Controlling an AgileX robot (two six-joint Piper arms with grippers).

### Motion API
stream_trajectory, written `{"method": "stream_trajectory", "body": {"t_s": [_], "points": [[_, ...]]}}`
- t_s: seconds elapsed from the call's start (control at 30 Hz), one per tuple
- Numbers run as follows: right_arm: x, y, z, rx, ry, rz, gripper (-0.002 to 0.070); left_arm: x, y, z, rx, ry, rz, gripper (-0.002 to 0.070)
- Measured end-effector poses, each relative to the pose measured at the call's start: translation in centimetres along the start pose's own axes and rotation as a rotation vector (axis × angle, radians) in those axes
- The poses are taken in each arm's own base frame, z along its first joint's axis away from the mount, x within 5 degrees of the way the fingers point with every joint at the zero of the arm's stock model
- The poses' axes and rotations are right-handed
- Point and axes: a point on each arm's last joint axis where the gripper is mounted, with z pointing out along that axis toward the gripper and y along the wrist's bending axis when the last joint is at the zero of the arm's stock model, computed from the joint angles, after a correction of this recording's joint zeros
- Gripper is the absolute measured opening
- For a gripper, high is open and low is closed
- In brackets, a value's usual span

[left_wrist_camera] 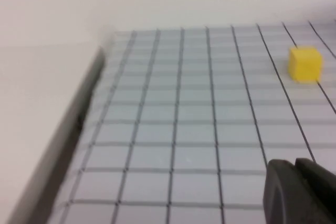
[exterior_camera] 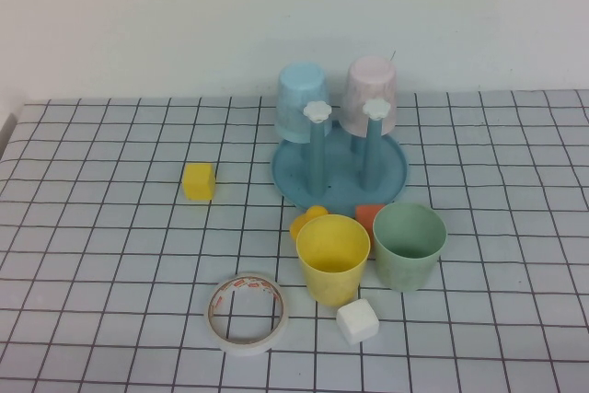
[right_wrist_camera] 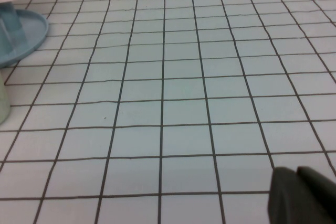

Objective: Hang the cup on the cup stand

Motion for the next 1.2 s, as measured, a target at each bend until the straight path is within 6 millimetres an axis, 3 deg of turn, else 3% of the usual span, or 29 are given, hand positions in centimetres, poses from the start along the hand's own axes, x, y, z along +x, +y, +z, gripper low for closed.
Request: {"method": "stream_trajectory", "body": {"t_s": [0.17,0.4,1.2], "points": [[0.0,0.0,0.0,0.0,0.0,0.0,-0.0001,-0.2,0.1,0.0,-0.031,-0.021,0.053,-0.0001],[0.0,0.0,0.0,0.0,0.0,0.0,-0.0001,0.9,-0.4,-0.1,0.071,0.095,0.166,-0.0001],[-0.1,0.0,0.0,0.0,-0.002,0.008,-0.0001,0.9,-0.7,-0.1,0.114,0.098,0.1,-0.0002]]}}
